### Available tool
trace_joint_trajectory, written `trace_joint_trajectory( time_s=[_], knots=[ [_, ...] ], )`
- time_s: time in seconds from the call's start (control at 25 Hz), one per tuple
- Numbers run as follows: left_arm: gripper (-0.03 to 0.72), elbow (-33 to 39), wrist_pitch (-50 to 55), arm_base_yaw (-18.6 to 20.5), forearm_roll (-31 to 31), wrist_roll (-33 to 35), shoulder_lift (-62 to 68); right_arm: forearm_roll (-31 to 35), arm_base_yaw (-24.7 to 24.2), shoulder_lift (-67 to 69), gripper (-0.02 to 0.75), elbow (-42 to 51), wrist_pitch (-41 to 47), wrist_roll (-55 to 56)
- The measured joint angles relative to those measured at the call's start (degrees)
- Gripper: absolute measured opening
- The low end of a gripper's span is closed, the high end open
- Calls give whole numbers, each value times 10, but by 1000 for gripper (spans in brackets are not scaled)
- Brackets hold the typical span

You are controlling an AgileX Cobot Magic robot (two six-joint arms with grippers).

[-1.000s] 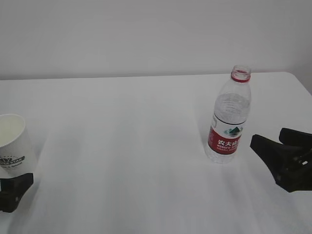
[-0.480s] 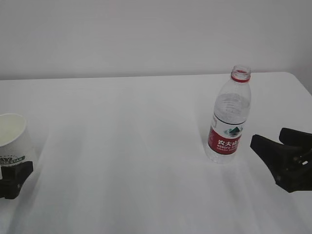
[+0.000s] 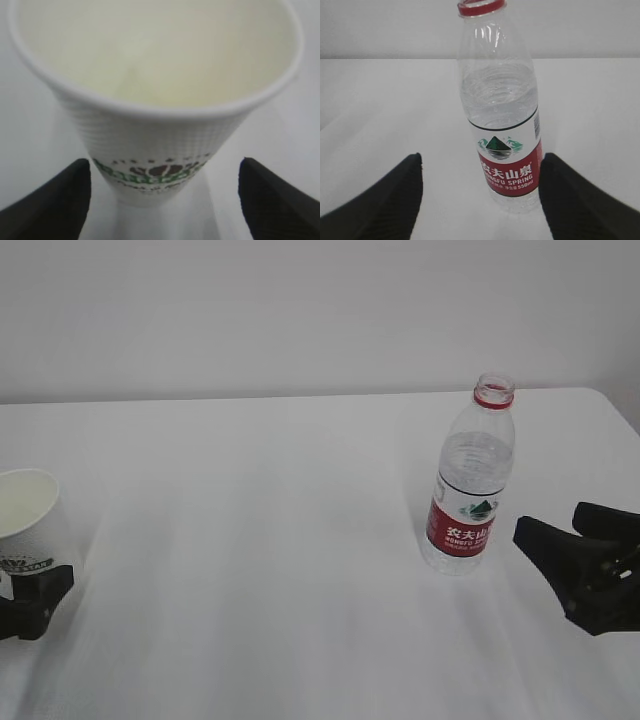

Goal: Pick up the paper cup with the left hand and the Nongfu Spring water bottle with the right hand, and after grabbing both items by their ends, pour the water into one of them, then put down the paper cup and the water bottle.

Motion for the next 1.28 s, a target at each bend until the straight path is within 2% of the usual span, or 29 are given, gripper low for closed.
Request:
trace_joint_trajectory(
  time_s=[1.28],
  knots=[
    [692, -84, 0, 0, -11, 0, 41, 0, 0, 0, 552, 0, -12, -1]
  ],
)
